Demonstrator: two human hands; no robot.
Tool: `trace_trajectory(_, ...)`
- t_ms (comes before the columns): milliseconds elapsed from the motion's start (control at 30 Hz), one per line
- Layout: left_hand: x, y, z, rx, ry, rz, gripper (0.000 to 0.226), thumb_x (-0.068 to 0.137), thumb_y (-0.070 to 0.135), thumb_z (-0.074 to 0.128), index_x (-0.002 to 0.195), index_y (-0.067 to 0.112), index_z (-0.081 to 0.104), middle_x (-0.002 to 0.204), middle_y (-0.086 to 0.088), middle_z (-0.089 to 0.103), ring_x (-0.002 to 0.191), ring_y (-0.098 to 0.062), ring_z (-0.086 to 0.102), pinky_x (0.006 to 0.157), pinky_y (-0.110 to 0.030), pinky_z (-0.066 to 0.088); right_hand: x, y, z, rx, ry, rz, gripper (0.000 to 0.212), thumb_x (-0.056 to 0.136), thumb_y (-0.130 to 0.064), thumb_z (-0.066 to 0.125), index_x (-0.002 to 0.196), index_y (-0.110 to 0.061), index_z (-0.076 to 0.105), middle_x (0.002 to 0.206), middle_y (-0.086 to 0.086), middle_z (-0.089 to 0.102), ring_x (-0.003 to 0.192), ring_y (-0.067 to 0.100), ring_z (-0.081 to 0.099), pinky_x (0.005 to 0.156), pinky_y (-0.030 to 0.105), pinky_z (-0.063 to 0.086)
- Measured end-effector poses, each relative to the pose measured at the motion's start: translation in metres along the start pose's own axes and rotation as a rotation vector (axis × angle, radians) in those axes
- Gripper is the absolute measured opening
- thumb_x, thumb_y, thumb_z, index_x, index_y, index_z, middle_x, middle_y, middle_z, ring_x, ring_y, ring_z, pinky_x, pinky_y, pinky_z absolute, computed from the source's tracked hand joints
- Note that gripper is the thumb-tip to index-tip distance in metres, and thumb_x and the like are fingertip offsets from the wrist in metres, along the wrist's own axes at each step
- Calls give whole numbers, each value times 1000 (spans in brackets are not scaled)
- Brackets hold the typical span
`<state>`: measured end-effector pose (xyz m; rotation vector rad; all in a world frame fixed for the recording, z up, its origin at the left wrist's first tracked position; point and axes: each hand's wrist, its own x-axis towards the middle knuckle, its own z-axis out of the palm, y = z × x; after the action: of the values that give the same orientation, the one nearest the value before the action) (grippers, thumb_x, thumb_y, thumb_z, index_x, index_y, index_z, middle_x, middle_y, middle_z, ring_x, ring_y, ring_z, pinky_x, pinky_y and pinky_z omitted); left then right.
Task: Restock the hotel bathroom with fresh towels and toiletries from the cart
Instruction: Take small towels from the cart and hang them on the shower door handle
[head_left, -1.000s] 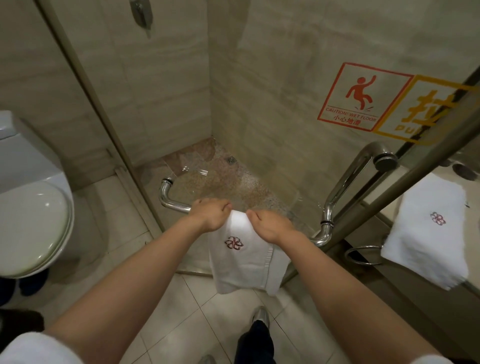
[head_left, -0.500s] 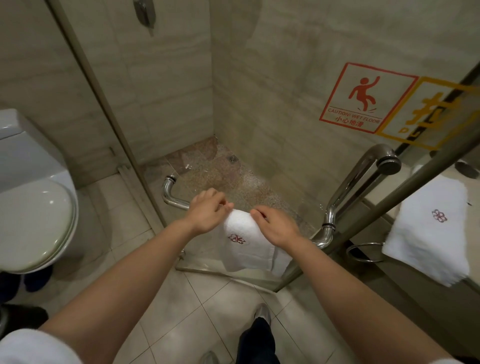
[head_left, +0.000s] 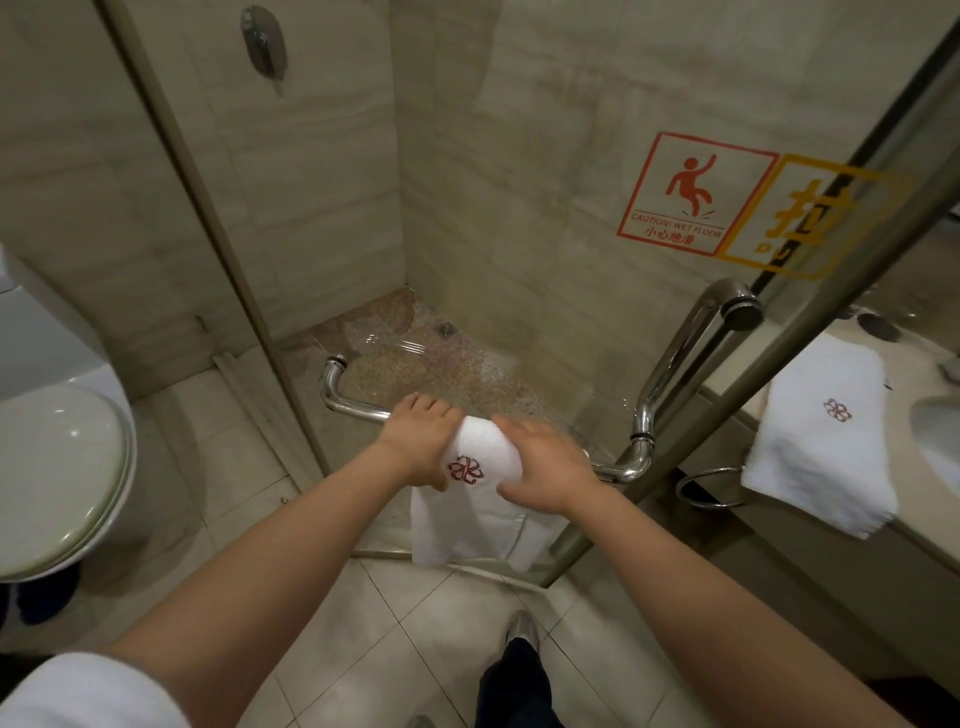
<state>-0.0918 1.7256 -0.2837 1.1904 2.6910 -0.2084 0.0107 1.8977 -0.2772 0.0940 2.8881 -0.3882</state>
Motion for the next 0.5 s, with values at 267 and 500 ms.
trace_trajectory(267,8,-17,3,13,-20,-5,79,69,41,79,134,18,41,135,-3,50,130,-24,41,119,-41,17,24,-16,0,-36,-166,85,77,86,-21,60,152,-25,22,145,7,43,128,32,45,102,42,43)
trace_trajectory(500,-3,-58,4,0,-16,-68,61,75,26,70,130,19,45,129,-2,53,125,-24,44,117,-39,18,47,-53,-3,5,-183,30,63,87,-22,60,141,-14,29,131,13,52,113,35,54,80,35,41)
